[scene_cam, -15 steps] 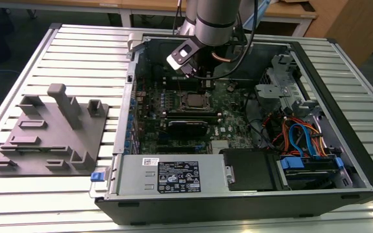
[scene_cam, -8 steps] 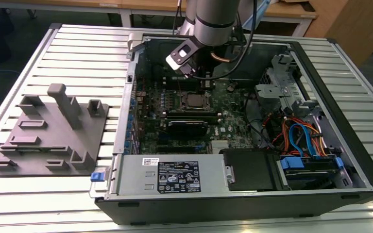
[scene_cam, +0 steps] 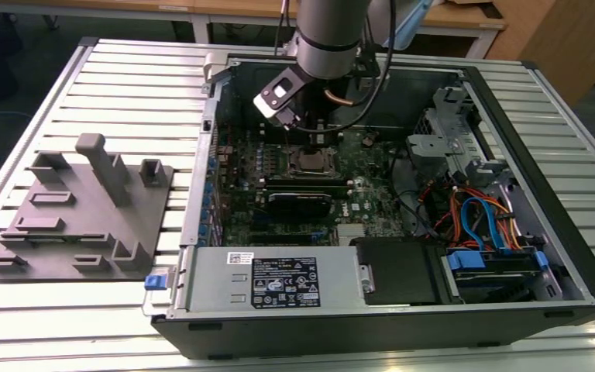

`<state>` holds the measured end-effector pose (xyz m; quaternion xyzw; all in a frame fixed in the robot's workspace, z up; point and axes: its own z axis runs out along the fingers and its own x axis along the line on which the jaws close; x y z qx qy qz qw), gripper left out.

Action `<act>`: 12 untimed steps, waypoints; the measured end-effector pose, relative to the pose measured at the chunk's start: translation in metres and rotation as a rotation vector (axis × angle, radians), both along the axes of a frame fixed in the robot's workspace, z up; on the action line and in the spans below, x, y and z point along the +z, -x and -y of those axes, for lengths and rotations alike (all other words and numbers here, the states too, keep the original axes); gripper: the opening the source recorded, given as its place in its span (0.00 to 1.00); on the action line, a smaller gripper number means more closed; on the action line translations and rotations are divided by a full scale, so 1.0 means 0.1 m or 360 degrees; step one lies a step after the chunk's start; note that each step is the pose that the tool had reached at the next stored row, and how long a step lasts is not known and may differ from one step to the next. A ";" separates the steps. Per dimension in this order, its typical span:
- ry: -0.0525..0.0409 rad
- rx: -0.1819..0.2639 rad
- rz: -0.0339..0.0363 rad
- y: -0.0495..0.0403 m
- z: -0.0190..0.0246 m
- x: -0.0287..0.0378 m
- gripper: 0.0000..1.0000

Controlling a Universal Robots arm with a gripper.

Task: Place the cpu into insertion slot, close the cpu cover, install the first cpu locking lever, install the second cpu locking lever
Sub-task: 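Close the cpu cover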

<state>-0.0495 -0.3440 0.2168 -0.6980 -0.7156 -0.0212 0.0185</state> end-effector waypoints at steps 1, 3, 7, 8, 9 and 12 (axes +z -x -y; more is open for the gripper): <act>0.0000 0.0003 0.0000 0.018 0.000 -0.012 0.11; -0.0002 0.0004 0.0000 0.042 0.000 -0.031 0.11; -0.0007 0.0004 0.0000 0.088 0.000 -0.061 0.11; -0.0008 0.0004 0.0000 0.105 0.000 -0.068 0.11; -0.0009 0.0004 0.0000 0.121 0.000 -0.074 0.11; -0.0011 0.0004 0.0000 0.163 -0.001 -0.100 0.11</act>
